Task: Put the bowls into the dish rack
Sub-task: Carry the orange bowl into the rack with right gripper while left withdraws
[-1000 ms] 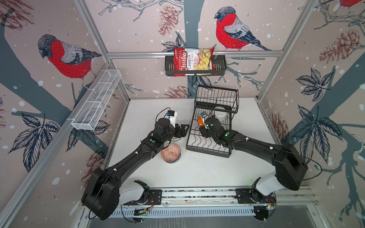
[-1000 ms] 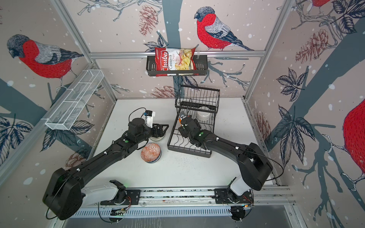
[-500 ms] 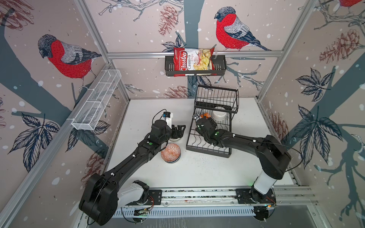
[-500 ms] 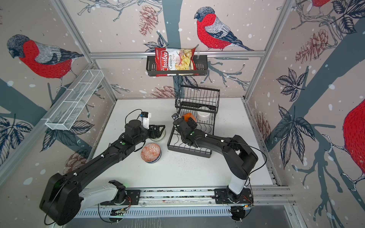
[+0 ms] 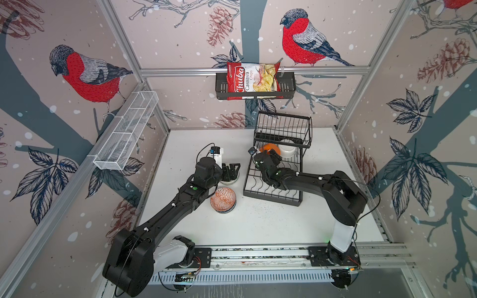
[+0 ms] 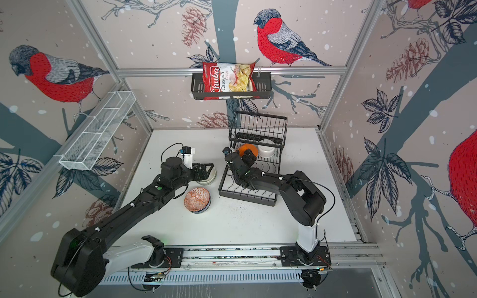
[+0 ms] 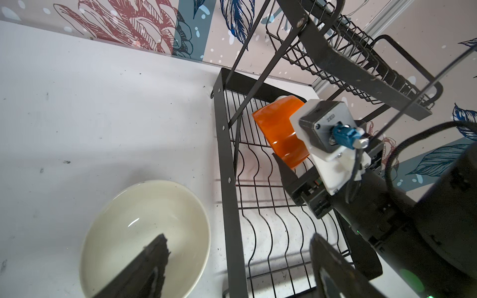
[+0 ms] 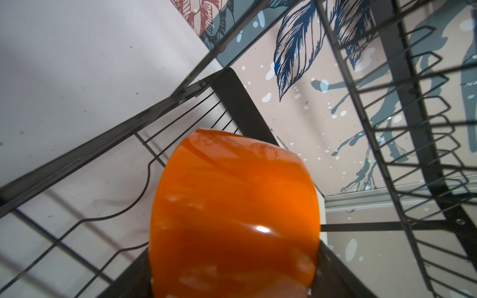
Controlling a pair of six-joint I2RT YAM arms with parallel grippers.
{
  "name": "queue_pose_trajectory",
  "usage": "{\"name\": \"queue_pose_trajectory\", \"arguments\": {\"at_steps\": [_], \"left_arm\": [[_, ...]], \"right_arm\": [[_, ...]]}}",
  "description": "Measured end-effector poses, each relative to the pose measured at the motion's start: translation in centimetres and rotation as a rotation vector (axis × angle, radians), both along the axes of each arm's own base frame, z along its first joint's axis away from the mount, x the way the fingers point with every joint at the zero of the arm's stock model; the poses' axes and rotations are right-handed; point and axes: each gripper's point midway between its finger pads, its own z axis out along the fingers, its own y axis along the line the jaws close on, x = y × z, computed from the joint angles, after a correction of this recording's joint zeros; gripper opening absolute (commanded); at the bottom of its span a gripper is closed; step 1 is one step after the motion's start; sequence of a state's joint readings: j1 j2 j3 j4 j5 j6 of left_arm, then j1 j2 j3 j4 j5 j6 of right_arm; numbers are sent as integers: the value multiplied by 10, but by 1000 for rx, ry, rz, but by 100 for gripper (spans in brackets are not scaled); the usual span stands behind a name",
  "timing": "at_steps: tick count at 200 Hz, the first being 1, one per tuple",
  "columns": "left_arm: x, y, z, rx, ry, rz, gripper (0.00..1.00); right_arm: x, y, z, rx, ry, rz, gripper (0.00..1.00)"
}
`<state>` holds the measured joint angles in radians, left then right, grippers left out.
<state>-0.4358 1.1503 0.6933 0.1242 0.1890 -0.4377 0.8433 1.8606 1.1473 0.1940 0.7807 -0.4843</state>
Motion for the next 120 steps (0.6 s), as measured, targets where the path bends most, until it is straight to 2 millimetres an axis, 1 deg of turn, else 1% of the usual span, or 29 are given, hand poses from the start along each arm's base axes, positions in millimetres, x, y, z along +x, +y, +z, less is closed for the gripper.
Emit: {"name": "queue_pose_trajectory", "arguments": {"at_steps": [58, 96, 120], "left_arm": [[0, 3, -2, 1, 4, 4, 85], [0, 3, -3, 1, 5, 7, 86], [0, 4, -3, 1, 5, 8, 85]], "right_arm": [[15, 0, -2, -40, -26, 4, 79], [24, -3, -9, -75, -38, 1, 79], [28, -1, -13, -95, -48, 6, 79]]}}
